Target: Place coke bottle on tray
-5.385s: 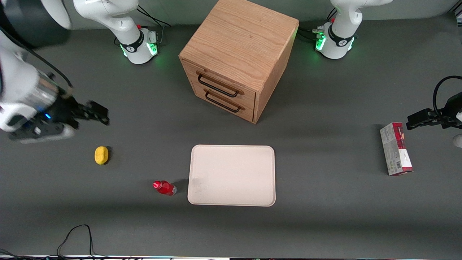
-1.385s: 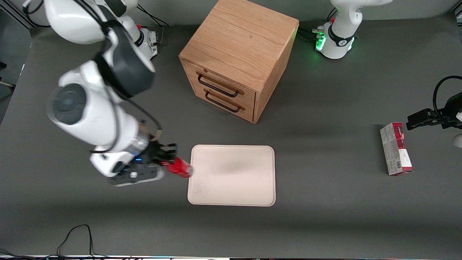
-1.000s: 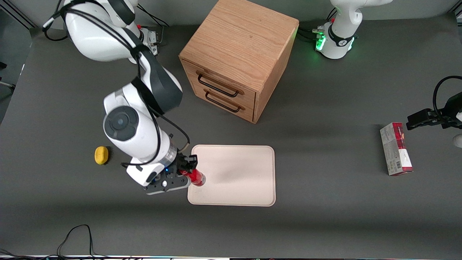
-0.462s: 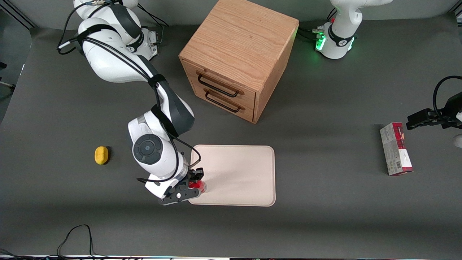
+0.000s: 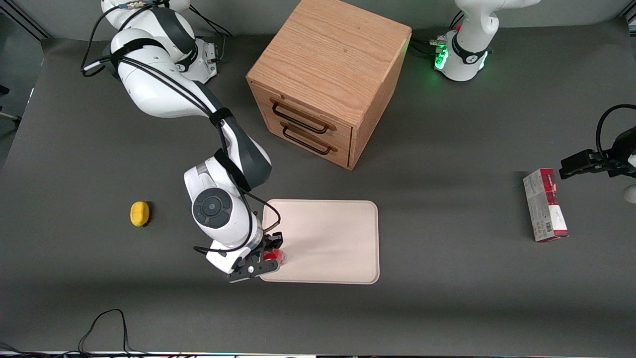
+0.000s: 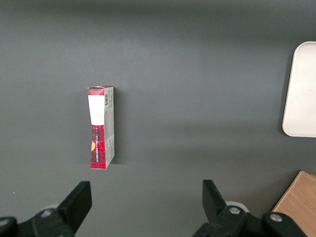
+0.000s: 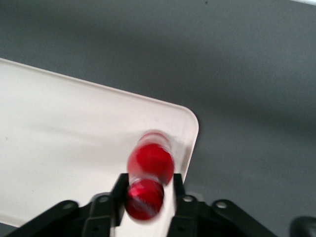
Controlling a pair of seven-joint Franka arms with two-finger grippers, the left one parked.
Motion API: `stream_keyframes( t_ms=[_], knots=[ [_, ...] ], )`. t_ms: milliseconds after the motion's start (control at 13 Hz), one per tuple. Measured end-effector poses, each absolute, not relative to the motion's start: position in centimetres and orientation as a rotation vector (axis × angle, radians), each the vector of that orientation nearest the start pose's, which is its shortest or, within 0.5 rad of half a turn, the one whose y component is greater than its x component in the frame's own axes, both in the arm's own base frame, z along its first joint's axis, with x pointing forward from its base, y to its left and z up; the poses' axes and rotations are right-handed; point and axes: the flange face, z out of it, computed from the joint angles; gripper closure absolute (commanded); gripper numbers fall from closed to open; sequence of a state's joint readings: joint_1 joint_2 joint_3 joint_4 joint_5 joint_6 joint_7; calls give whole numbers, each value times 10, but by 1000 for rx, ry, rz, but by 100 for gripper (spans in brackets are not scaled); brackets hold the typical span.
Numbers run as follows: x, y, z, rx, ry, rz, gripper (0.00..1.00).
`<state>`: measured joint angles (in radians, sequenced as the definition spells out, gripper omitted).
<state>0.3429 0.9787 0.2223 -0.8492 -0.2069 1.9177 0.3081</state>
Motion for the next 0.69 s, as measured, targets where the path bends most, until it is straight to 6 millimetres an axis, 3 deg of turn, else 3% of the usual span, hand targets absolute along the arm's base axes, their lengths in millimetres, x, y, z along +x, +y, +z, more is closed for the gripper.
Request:
stream_keyframes(
  t_ms=[154, 308, 385, 538, 692],
  knots=[
    [720, 346, 355, -3083, -322, -208, 0],
    [715, 335, 404, -3074, -290, -211, 0],
    [710, 320, 433, -3056, -245, -189, 0],
    [693, 265, 486, -3042, -107, -139, 0],
    [656, 197, 526, -3066, 25, -86, 0]
  ],
)
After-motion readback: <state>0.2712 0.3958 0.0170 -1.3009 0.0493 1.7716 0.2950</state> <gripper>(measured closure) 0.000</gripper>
